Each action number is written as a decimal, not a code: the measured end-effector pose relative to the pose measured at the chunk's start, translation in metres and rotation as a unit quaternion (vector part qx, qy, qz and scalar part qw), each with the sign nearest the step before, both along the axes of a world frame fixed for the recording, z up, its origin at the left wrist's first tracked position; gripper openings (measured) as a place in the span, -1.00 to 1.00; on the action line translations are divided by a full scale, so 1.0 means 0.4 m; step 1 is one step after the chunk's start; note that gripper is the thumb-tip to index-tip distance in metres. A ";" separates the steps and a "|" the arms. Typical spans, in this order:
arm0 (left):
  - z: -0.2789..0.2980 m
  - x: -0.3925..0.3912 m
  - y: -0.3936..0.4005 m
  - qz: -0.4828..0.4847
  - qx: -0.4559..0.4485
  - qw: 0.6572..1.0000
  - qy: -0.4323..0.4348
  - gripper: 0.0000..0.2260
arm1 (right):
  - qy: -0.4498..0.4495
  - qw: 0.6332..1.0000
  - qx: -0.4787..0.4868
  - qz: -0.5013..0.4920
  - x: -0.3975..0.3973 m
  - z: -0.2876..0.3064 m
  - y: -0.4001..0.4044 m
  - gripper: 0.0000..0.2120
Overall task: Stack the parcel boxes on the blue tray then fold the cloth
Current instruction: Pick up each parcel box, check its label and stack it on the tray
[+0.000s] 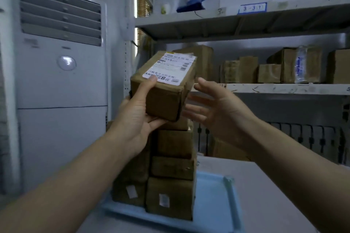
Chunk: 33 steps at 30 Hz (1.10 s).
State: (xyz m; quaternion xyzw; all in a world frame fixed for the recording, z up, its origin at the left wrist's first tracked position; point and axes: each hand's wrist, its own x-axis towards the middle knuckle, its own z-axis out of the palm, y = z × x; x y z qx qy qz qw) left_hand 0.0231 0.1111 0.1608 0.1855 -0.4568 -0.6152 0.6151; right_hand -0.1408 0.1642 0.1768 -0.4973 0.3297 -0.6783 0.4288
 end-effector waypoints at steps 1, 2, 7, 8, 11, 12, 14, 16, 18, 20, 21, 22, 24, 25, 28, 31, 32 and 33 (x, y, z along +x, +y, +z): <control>0.014 0.027 -0.021 0.011 0.012 1.000 0.003 -0.45 | 0.007 1.000 0.006 0.015 0.022 0.011 -0.027 -0.80; 0.023 0.051 -0.044 0.022 0.024 0.999 0.003 -0.52 | 0.021 0.999 0.012 0.023 0.040 0.018 -0.056 -0.80; 0.042 0.127 -0.178 0.075 0.093 0.993 -0.013 -0.47 | 0.129 0.991 0.032 -0.012 0.094 0.018 -0.166 -0.86; 0.041 0.134 -0.203 0.082 0.102 0.991 -0.027 -0.42 | 0.130 0.991 0.032 -0.020 0.097 0.013 -0.181 -0.85; 0.044 0.137 -0.269 0.095 0.116 0.987 -0.061 -0.35 | 0.125 0.991 0.027 -0.043 0.096 0.001 -0.213 -0.79; 0.048 0.133 -0.283 0.102 0.118 0.985 -0.071 -0.34 | 0.125 0.991 0.025 -0.046 0.093 -0.002 -0.219 -0.79; 0.057 0.121 -0.310 0.114 0.122 0.981 -0.093 -0.33 | 0.131 0.990 0.025 -0.054 0.084 -0.007 -0.227 -0.79; 0.064 0.103 -0.323 0.112 0.122 0.980 -0.112 -0.35 | 0.144 0.987 0.024 -0.073 0.074 -0.012 -0.233 -0.81; 0.065 0.087 -0.331 0.096 0.116 0.980 -0.134 -0.41 | 0.150 0.985 0.023 -0.079 0.068 -0.013 -0.239 -0.82; 0.062 0.073 -0.339 0.097 0.112 0.976 -0.158 -0.44 | 0.146 0.986 0.024 -0.075 0.062 -0.015 -0.243 -0.82; 0.060 0.071 -0.344 0.110 0.103 0.974 -0.169 -0.44 | 0.144 0.987 0.025 -0.071 0.062 -0.016 -0.245 -0.81; 0.057 0.070 -0.348 0.135 0.091 0.969 -0.187 -0.43 | 0.143 0.987 0.025 -0.068 0.060 -0.018 -0.246 -0.81; 0.052 0.071 -0.360 0.194 0.075 0.948 -0.242 -0.40 | 0.149 0.986 0.024 -0.064 0.056 -0.022 -0.248 -0.81; 0.048 0.075 -0.363 0.215 0.069 0.937 -0.265 -0.43 | 0.153 0.986 0.024 -0.062 0.055 -0.024 -0.248 -0.80; 0.037 0.091 -0.365 0.232 0.058 0.917 -0.320 -0.50 | 0.153 0.986 0.022 -0.054 0.050 -0.030 -0.247 -0.80; 0.028 0.096 -0.357 0.213 0.060 0.913 -0.343 -0.63 | 0.143 0.988 0.022 -0.050 0.046 -0.036 -0.241 -0.80; 0.028 0.096 -0.348 0.212 0.062 0.912 -0.345 -0.66 | 0.137 0.989 0.024 -0.050 0.044 -0.039 -0.237 -0.80; 0.027 0.095 -0.344 0.215 0.066 0.908 -0.354 -0.63 | 0.135 0.989 0.025 -0.051 0.041 -0.042 -0.234 -0.81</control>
